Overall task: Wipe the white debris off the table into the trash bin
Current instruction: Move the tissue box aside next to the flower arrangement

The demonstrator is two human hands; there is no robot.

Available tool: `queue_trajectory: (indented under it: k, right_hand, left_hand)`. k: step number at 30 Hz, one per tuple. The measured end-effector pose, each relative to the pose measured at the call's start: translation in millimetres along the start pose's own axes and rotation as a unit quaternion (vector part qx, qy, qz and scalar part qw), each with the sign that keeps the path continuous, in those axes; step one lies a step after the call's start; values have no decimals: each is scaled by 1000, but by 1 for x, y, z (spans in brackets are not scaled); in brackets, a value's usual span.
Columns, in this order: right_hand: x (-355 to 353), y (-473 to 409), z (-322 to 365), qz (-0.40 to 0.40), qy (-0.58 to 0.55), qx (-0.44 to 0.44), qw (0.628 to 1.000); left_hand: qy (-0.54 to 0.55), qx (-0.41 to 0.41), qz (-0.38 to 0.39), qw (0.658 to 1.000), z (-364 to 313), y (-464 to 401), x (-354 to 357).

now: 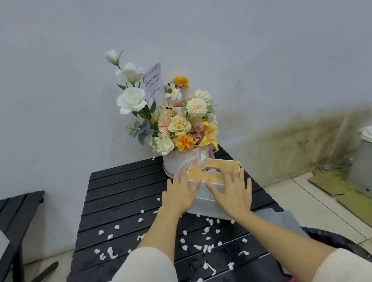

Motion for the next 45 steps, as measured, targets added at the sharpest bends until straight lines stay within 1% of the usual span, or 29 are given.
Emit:
queue_trajectory:
  k: [2,5,8,12,16,20,24,27,31,34,37,40,42,45]
  right_hand:
    - [2,-2,-8,-10,-13,38,999]
    - [11,-1,-18,2,-133,76,988]
    - [11,-3,-19,-16,-192,73,979]
    - [7,3,-12,-38,-213,78,973]
    - [7,16,19,-35,-224,59,972]
    - [21,23,69,-13,-230,15,973]
    - [52,26,114,39,-254,-28,966]
    - [83,19,138,92,-276,-31,956]
    - [122,-17,158,167,-314,-6,935]
    - [145,-54,164,194,-327,-14,925]
    - [169,-88,159,185,-325,-24,927]
    - [194,-113,151,144,-281,-12,949]
    - [209,-122,147,129,-239,-17,962]
    - [225,-130,142,122,-197,-29,972]
  left_hand:
    - [50,13,19,998,-2,-9,7]
    - [125,29,53,990,-1,-19,23]
    - [162,17,18,986,-1,-18,31]
    - [205,0,-39,978,-1,-8,25]
    - [192,-14,-98,976,14,13,0]
    - [188,-64,-146,969,49,40,-33]
    - [167,-125,-186,960,98,61,-58]
    - [159,-162,-200,953,132,65,-67]
    - [123,-207,-205,949,167,46,-71]
    - [140,-216,-212,943,180,16,-68]
    - [159,-231,-236,930,189,-22,-60]
    - [170,-263,-254,915,193,-55,-45]
    - [152,-277,-262,912,193,-71,-34]
    - [116,-271,-277,915,193,-91,-28]
Point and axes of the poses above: each hand's wrist, its own y-axis away from the middle knuckle, its own x-axis out of the palm, z = x × y, the point moved 1 cm from there along -y, towards the middle knuckle, and after that the axes turned 15 degrees about -y, right-handed, at the moved point
